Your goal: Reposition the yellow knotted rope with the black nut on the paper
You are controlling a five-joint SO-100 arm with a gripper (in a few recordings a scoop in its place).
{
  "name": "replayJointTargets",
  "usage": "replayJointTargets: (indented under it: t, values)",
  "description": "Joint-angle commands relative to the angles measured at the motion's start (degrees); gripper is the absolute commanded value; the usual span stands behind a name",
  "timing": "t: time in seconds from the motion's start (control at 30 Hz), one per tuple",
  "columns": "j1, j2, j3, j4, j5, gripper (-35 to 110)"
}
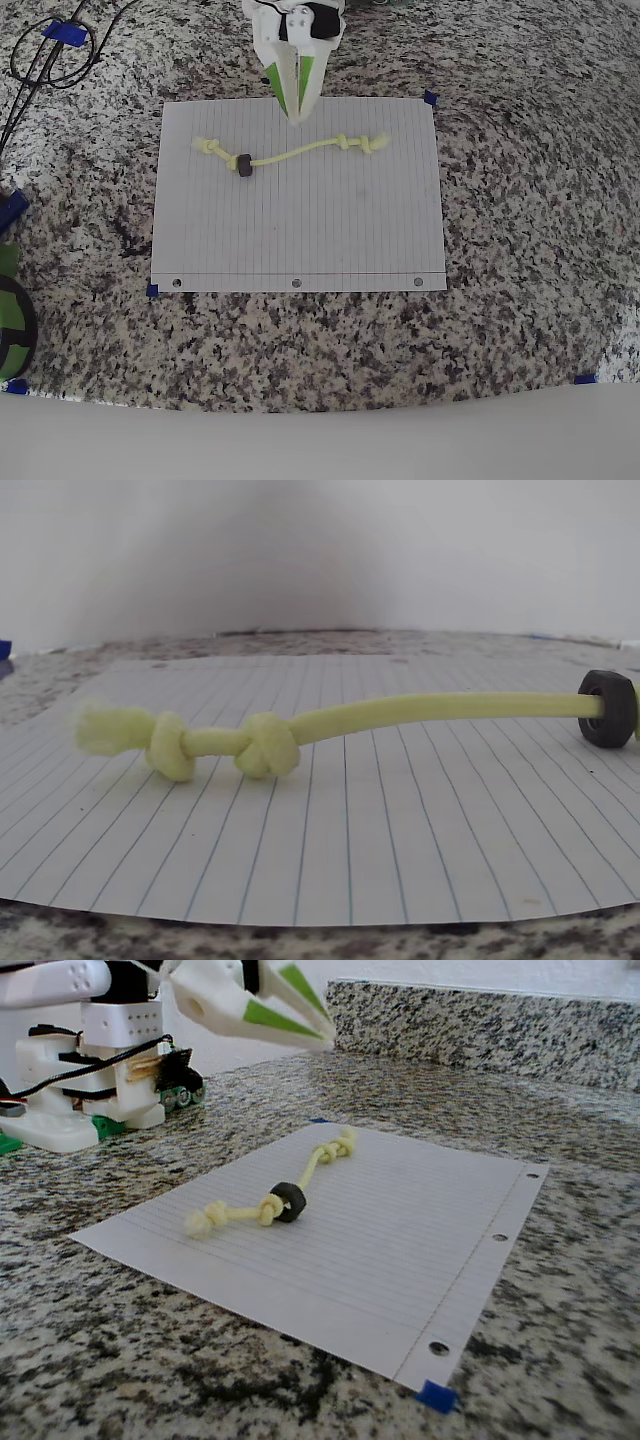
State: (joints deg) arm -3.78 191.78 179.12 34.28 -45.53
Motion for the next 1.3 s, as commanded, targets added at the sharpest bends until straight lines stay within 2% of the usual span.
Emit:
replayJointTargets:
  t: [0.0,0.23,0.33,0.53,0.97,1.27]
  values:
    - [0.9,2.2,-1.2,1.1,-16.4,0]
    - [1.9,3.6,-1.3,9.8,-34.8,0]
    - [2.4,3.6,-1.2,16.6,-38.2,0]
    - [4.3,3.6,-1.2,21.2,-47.3,0]
    - [4.3,3.6,2.5,30.2,-47.5,0]
    - [4.9,3.6,2.3,32.0,-47.3,0]
